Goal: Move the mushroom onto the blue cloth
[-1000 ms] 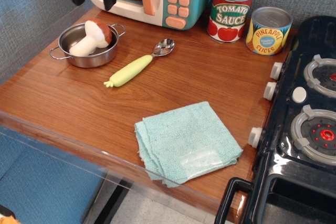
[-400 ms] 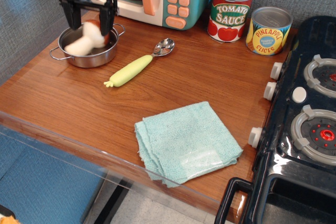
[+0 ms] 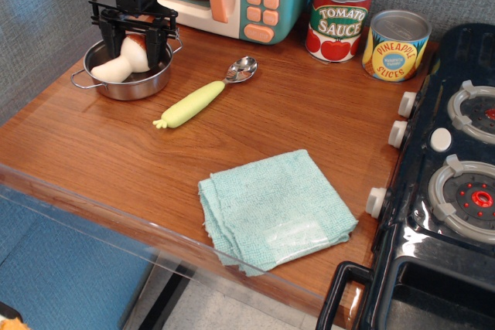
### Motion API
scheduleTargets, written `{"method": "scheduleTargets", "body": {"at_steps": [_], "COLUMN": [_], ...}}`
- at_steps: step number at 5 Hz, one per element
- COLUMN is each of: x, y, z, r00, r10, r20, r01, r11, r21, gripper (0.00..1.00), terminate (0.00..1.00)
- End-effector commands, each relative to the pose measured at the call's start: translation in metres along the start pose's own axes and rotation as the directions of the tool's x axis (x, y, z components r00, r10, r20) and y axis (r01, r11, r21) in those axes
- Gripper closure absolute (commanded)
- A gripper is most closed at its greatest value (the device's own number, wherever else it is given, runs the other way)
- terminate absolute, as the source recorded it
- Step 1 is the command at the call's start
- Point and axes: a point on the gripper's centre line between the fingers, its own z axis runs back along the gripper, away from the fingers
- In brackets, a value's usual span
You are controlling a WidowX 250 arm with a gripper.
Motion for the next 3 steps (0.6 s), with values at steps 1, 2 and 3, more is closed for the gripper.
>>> {"method": "scheduleTargets", "body": {"at_steps": [1, 2, 3], "x": [-0.016, -0.051, -0.091], "y": [-0.018, -0.058, -0.096], "z": [0.080, 0.098, 0.089], "r00": [0.974, 0.946, 0.919], "r10": [-0.038, -0.169, -0.318], "r20": [0.223, 0.275, 0.233], "r01": [0.048, 0.196, 0.348], "r11": [0.998, 0.978, 0.933], "r21": [-0.041, -0.076, -0.096], "gripper": [1.00, 1.00, 1.00], "terminate": [0.00, 0.00, 0.00]}}
